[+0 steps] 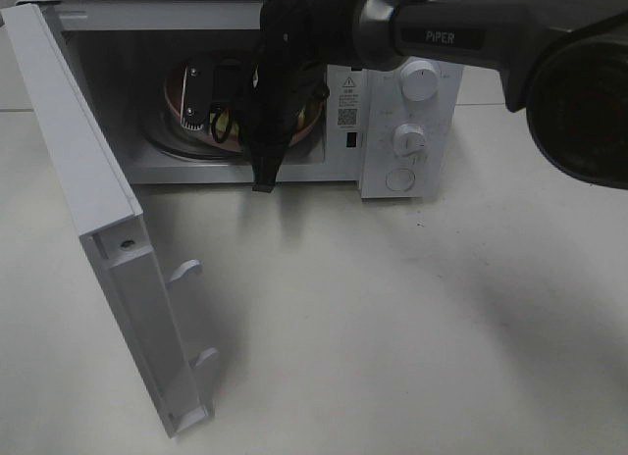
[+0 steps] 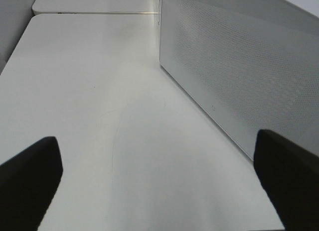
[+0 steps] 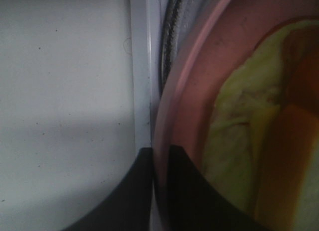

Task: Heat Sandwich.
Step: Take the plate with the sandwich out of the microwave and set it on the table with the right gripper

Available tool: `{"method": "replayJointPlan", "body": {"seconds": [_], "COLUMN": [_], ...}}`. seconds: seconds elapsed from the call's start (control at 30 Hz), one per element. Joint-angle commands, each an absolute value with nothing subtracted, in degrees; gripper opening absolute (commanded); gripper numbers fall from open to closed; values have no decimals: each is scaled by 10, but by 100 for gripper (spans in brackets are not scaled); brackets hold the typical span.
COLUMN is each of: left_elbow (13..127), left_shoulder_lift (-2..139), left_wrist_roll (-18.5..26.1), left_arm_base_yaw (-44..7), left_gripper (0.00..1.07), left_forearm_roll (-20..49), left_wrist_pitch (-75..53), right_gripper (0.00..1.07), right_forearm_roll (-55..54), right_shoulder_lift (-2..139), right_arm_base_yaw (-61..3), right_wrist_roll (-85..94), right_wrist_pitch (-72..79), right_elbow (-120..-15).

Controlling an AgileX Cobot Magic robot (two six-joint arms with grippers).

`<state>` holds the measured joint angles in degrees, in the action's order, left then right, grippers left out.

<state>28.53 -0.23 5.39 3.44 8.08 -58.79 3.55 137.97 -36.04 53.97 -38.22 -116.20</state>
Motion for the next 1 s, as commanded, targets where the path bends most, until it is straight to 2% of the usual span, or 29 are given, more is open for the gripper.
{"method": "replayJointPlan", "body": {"seconds": [0.03,0.2,0.43,0.87,1.0], "left_elbow": [283,283,283,283,283], "left_shoulder_lift": [-15,-15,-15,-15,-15], "left_wrist_roll": [52,52,52,52,52], "left_arm_base_yaw": [34,34,34,34,34], "left_gripper": [101,101,101,101,101], "left_forearm_roll": [80,80,80,80,80], "left_wrist_pitch": [-590,-590,-590,-590,-590], "right_gripper": [0,0,0,0,0], "right_forearm_roll": [38,37,-14,-22,-22], "right_shoulder_lift": [1360,1347,1307,1250,1215], "right_arm_base_yaw": [-355,-355,-355,-355,-355], "right_wrist_roll": [553,599,745,800,850], "right_wrist_pitch": [-409,-407,-368,-315,-299], "right_elbow": [-1159,-1149,-1077,-1001,-941]}}
